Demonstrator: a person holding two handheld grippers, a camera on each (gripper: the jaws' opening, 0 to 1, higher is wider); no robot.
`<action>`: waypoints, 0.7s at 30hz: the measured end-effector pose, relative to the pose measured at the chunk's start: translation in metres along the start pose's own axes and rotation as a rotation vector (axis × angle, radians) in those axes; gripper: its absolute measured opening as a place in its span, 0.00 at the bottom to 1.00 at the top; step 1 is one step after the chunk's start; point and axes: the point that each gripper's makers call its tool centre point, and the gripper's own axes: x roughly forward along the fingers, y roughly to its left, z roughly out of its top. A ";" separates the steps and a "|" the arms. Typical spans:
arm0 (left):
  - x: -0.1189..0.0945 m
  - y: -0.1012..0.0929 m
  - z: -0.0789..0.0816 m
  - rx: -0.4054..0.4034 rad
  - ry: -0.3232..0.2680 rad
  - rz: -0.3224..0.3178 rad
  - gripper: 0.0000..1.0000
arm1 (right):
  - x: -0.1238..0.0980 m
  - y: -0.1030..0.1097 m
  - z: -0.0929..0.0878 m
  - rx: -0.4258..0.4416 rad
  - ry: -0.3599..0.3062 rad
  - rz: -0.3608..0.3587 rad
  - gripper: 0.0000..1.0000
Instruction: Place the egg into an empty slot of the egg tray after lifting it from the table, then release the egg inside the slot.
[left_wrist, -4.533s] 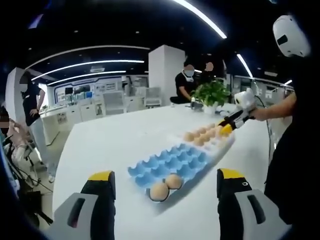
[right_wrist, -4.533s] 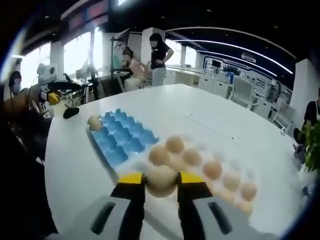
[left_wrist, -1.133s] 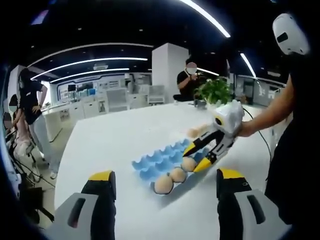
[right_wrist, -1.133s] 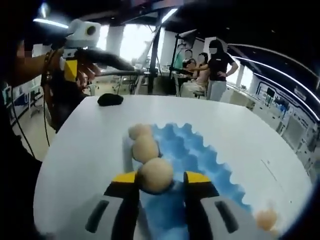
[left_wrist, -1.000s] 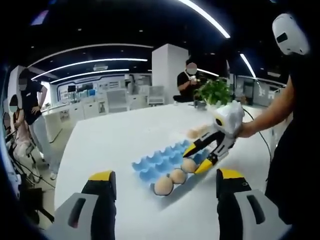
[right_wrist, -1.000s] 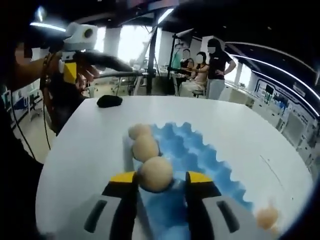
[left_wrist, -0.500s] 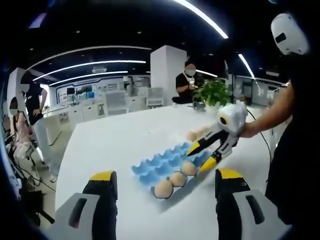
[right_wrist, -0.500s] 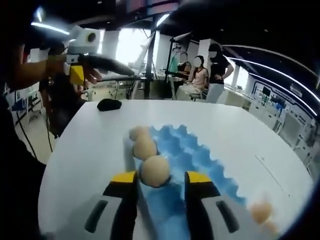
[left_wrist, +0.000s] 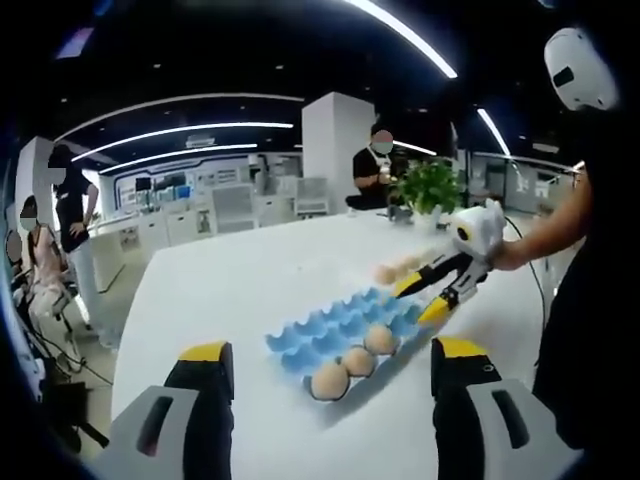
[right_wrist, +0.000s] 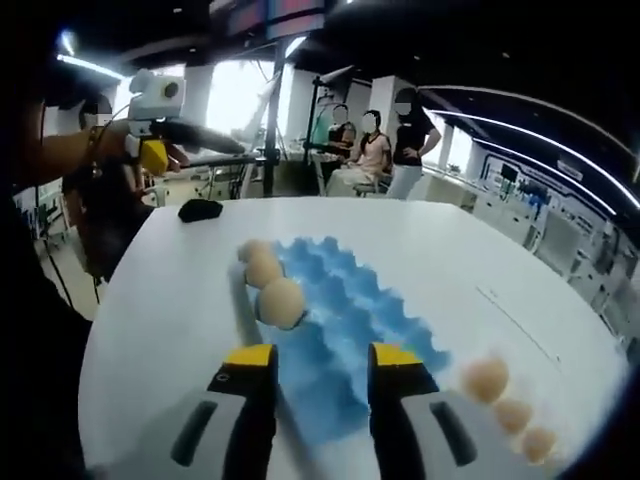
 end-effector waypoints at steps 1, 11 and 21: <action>0.000 0.000 0.000 0.001 0.000 0.000 0.81 | -0.003 -0.002 -0.001 0.006 -0.004 -0.008 0.36; 0.000 0.001 -0.001 -0.001 0.005 0.000 0.81 | -0.037 -0.028 -0.022 0.039 0.023 -0.098 0.36; 0.002 0.000 0.002 0.001 0.000 -0.003 0.81 | -0.095 -0.068 -0.062 0.110 0.080 -0.257 0.35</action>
